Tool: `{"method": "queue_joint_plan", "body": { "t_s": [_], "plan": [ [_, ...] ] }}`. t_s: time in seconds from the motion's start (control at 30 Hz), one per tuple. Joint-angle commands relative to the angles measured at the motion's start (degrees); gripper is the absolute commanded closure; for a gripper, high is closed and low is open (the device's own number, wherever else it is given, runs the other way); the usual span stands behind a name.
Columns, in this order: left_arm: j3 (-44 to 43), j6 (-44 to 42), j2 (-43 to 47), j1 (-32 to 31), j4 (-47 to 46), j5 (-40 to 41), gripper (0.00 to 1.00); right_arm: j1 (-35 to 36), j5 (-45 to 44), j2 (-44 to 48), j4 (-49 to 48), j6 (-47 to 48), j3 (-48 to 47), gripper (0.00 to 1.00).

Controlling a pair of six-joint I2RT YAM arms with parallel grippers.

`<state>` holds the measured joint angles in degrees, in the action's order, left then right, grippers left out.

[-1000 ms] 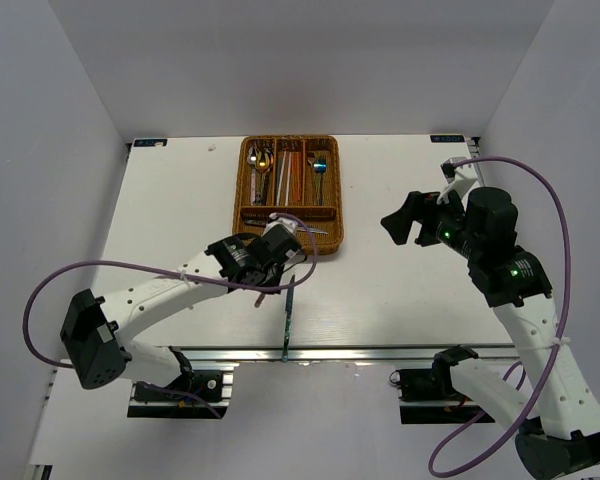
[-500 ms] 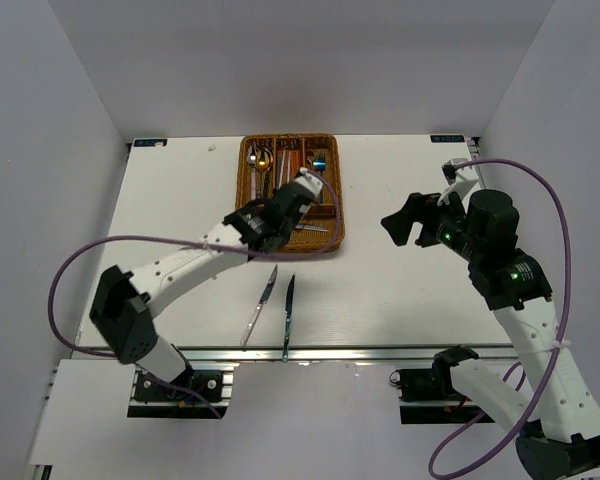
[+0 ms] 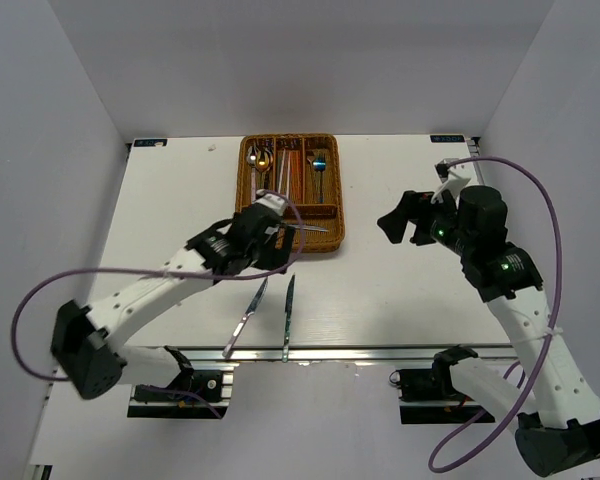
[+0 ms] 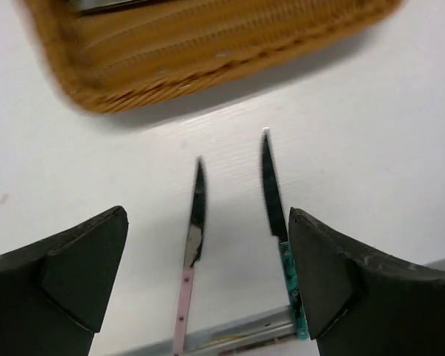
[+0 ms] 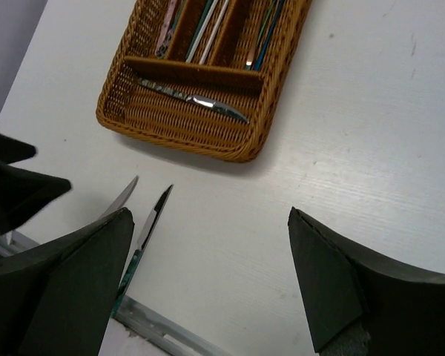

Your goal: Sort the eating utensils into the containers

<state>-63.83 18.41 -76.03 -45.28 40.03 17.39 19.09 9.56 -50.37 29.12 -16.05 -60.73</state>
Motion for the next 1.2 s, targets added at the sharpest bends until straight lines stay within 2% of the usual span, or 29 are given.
{"method": "queue_joint_plan", "body": {
  "t_s": [0.0, 0.03, 0.1, 0.13, 0.17, 0.2, 0.23, 0.27, 0.3, 0.33, 0.4, 0.47, 0.5, 0.53, 0.63, 0.73, 0.93, 1.03, 1.07, 1.17],
  "plan": [
    [2.48, 14.87, 9.57, 0.28, 6.17, 12.70, 0.02, 2.69, -0.67, -3.06, 0.50, -3.88, 1.39, 0.11],
    [2.49, 16.90, 12.63, 0.54, 7.94, 23.20, 0.02, 7.66, -6.69, -4.03, -1.25, -7.03, 4.01, 0.11],
    [2.83, 19.46, 14.76, 1.76, 10.58, 30.13, 0.02, 13.75, -12.43, -5.78, -2.84, -10.21, 5.96, 0.11],
    [3.97, 19.90, 15.55, 2.38, 10.94, 35.73, 0.02, 20.04, -16.03, -8.58, -3.63, -14.05, 6.50, 0.11],
    [5.02, 19.64, 16.60, 3.17, 10.60, 37.87, 0.02, 23.33, -18.07, -10.26, -5.64, -16.09, 7.28, 0.11],
    [5.99, 19.64, 16.88, 6.57, 9.11, 39.03, 0.02, 30.32, -23.92, -12.02, -6.44, -18.46, 7.38, 0.11],
    [7.92, 19.38, 17.05, 9.21, 7.53, 39.13, 0.02, 34.04, -27.11, -13.77, -6.71, -21.01, 7.21, 0.11],
    [8.72, 16.77, 17.32, 11.94, 4.99, 35.04, 0.02, 36.95, -29.84, -17.53, -7.06, -26.08, 6.68, 0.11],
    [9.16, 16.05, 17.41, 17.71, 1.23, 32.21, 0.02, 41.85, -33.69, -19.57, -7.50, -28.57, 6.42, 0.11],
    [9.43, 15.26, 17.41, 20.03, -0.20, 29.83, 0.02, 43.90, -34.95, -23.94, -7.07, -31.12, 5.89, 0.11],
    [9.70, 15.25, 17.15, 23.64, -1.62, 29.19, 0.02, 49.25, -38.11, -28.45, -5.32, -37.10, 3.79, 0.11],
    [9.34, 16.91, 16.44, 23.92, 0.57, 32.87, 0.02, 52.79, -40.05, -36.26, -2.77, -41.32, -1.19, 0.11],
    [9.86, 17.35, 16.35, 23.92, 0.75, 34.02, 0.02, 55.06, -41.10, -39.25, 1.68, -42.64, -3.41, 0.11],
    [11.70, 17.71, 16.53, 23.92, 0.66, 34.99, 0.02, 56.04, -41.55, -44.59, 3.81, -43.70, -5.69, 0.11],
    [16.27, 16.48, 19.59, 23.92, -1.62, 34.47, 0.02, 57.99, -40.51, -51.29, 6.39, -46.08, -10.55, 0.15],
    [18.57, 14.46, 23.98, 23.92, -3.55, 32.10, 0.02, 57.99, -37.78, -55.78, 5.50, -46.70, -12.04, 0.22],
    [20.33, 12.26, 29.97, 23.92, -5.75, 31.84, 0.02, 58.16, -37.43, -63.18, 10.86, -49.42, -16.52, 0.33],
    [20.24, 11.73, 29.89, 23.92, -5.93, 30.43, 0.02, 58.16, -36.28, -64.33, 10.61, -50.73, -14.96, 0.47],
    [20.24, 11.65, 30.06, 23.92, -6.02, 30.34, 0.02, 58.16, -35.85, -64.24, 10.34, -51.26, -14.25, 0.56],
    [20.33, 11.38, 30.68, 23.92, -6.28, 29.99, 0.02, 58.16, -35.93, -61.88, 9.73, -54.25, -9.95, 0.66]
  ]
}}
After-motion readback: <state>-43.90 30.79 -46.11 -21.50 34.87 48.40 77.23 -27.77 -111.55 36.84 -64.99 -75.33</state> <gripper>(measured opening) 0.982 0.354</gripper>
